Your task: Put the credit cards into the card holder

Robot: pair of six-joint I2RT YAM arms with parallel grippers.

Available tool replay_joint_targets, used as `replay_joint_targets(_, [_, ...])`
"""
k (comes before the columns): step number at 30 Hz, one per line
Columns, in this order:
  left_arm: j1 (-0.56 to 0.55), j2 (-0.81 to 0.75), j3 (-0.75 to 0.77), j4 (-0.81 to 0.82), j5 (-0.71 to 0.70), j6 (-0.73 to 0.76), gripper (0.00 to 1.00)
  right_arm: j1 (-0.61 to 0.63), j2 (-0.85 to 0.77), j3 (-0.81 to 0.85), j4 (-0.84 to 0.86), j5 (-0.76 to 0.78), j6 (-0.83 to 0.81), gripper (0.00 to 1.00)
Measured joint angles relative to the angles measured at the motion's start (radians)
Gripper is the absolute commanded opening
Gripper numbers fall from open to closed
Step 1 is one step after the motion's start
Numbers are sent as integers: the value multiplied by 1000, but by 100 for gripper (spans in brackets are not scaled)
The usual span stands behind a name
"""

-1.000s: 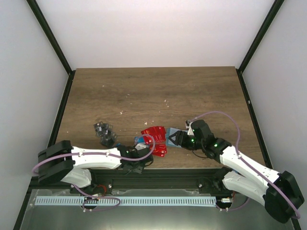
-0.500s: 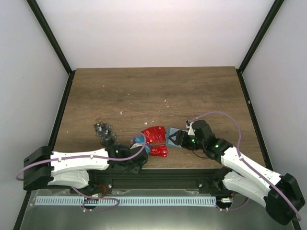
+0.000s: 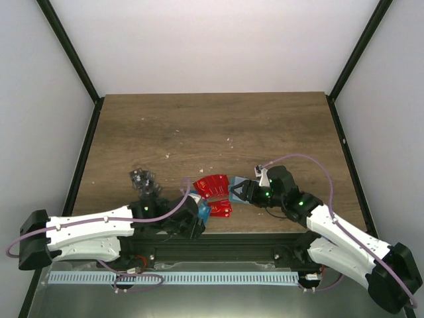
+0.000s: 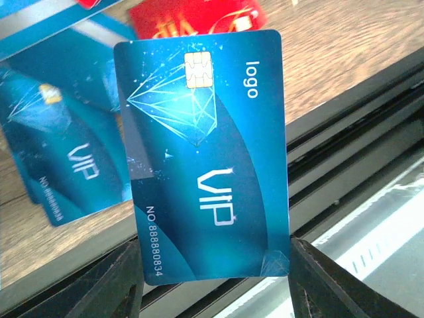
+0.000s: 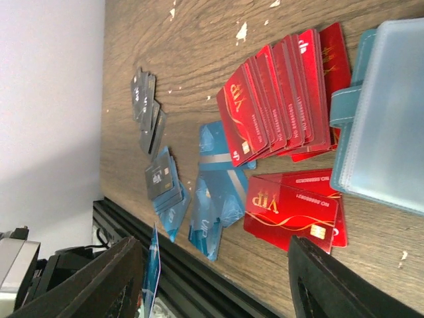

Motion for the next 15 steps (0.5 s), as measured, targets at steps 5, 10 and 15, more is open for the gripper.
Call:
replay_joint_targets(5, [8, 4, 35, 48, 2, 17, 59, 0, -29, -3, 26, -35, 12, 62])
replay_joint_targets(10, [40, 86, 84, 122, 0, 40, 59, 0, -76, -10, 57, -62, 16, 61])
replay_joint_targets(15, [58, 181, 133, 177, -10, 58, 58, 0, -107, -42, 92, -89, 35, 59])
